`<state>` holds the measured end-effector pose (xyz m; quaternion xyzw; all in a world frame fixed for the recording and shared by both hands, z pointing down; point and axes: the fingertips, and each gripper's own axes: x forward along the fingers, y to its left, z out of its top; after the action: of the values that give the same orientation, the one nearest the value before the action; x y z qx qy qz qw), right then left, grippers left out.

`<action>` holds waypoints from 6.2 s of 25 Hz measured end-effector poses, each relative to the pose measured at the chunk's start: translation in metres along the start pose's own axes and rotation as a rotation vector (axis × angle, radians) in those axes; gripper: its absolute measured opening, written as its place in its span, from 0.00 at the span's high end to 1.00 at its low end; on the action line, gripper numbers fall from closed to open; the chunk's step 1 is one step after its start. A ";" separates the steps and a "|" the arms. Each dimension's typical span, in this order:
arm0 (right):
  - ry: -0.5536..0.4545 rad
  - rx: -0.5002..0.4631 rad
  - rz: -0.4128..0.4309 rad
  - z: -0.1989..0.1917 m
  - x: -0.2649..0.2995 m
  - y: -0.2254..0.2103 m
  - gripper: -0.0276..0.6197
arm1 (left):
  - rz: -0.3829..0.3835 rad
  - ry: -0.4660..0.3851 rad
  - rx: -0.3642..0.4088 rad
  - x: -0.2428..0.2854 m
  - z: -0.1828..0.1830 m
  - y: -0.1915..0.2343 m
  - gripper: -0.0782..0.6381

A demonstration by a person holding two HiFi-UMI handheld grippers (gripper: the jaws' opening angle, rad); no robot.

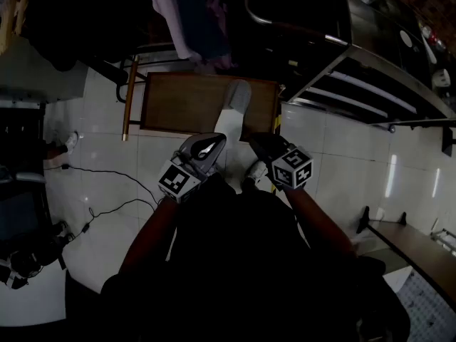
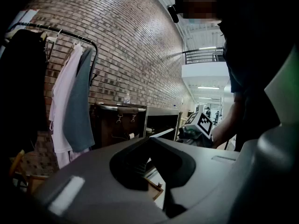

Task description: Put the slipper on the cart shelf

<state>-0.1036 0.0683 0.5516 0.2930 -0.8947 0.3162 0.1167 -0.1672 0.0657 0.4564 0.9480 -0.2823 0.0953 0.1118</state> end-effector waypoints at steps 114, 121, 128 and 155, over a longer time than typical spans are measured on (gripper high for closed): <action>-0.416 -0.224 -0.408 0.158 -0.129 -0.002 0.86 | -0.320 -0.164 0.104 0.069 0.109 -0.006 0.89; -0.401 -0.165 -0.462 0.137 -0.120 -0.005 0.86 | -0.389 -0.167 0.109 0.073 0.100 -0.003 0.89; -0.389 -0.075 -0.564 0.116 -0.130 -0.015 0.86 | -0.483 -0.153 0.086 0.091 0.084 -0.007 0.89; -0.406 0.042 -0.502 0.012 -0.339 -0.130 0.86 | -0.505 -0.067 0.149 0.233 0.081 -0.229 0.89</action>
<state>0.2453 0.1316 0.4735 0.5641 -0.7928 0.2308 0.0041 0.1611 0.1112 0.3993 0.9967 -0.0326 0.0536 0.0525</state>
